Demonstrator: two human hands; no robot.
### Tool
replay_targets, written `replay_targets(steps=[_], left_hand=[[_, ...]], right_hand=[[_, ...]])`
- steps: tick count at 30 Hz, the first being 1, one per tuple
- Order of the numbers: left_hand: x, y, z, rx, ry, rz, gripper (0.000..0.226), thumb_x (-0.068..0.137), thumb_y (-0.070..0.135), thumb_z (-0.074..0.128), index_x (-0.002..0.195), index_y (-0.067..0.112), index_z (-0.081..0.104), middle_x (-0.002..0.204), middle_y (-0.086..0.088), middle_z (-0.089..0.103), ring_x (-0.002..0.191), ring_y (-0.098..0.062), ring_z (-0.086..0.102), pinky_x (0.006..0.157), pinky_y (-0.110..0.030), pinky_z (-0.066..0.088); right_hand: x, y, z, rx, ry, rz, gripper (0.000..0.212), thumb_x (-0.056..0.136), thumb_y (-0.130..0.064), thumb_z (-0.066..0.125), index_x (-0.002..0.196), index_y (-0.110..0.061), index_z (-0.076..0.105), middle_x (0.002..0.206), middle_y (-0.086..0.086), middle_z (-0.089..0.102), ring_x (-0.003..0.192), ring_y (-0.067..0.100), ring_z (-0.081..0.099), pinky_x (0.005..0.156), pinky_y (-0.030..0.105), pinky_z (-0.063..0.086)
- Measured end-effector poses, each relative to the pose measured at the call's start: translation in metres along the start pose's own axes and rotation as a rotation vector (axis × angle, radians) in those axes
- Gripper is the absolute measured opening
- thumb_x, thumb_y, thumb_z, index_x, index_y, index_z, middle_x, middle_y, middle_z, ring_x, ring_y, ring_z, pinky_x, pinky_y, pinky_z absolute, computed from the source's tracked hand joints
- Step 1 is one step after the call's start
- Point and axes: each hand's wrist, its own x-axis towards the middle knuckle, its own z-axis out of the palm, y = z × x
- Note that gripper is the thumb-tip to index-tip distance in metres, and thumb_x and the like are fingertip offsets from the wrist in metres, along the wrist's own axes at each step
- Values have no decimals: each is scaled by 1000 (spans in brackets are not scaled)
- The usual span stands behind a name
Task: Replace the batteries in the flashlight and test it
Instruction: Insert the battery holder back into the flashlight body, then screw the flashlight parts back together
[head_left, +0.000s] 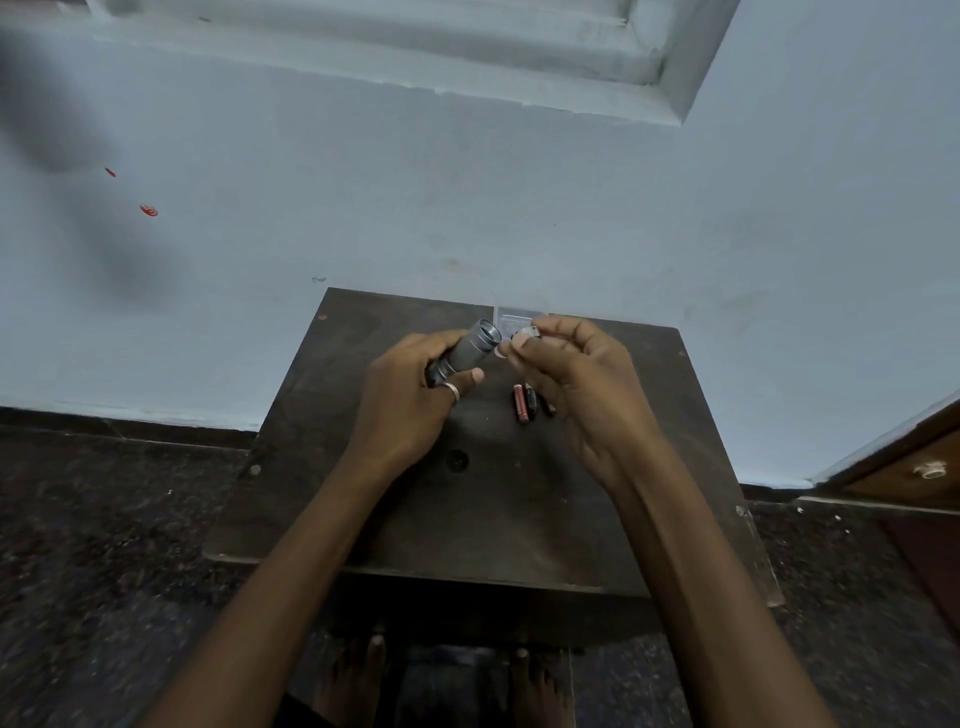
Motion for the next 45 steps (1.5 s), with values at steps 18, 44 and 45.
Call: replay_targets(steps=[18, 44, 45], left_hand=[[3, -12, 6, 280, -16, 161, 40, 83, 25, 74, 122, 32, 66, 108, 6, 68, 94, -21, 57, 82, -36, 47], [0, -12, 2, 353, 4, 213, 43, 83, 21, 72, 124, 33, 65, 106, 9, 61, 101, -21, 49, 79, -48, 50], [0, -12, 2, 353, 2, 217, 43, 83, 21, 72, 124, 33, 65, 106, 9, 61, 100, -21, 49, 79, -49, 50]], right_hand=[[3, -3, -21, -464, -76, -148, 37, 87, 0, 72, 122, -10, 69, 83, -10, 69, 77, -1, 65, 73, 13, 50], [7, 5, -25, -715, -116, -227, 23, 82, -16, 81, 104, -20, 78, 84, -2, 78, 73, 4, 70, 70, 22, 52], [7, 5, -25, -732, -118, -227, 16, 84, -20, 79, 100, -20, 78, 81, 0, 78, 70, 5, 68, 67, 24, 52]])
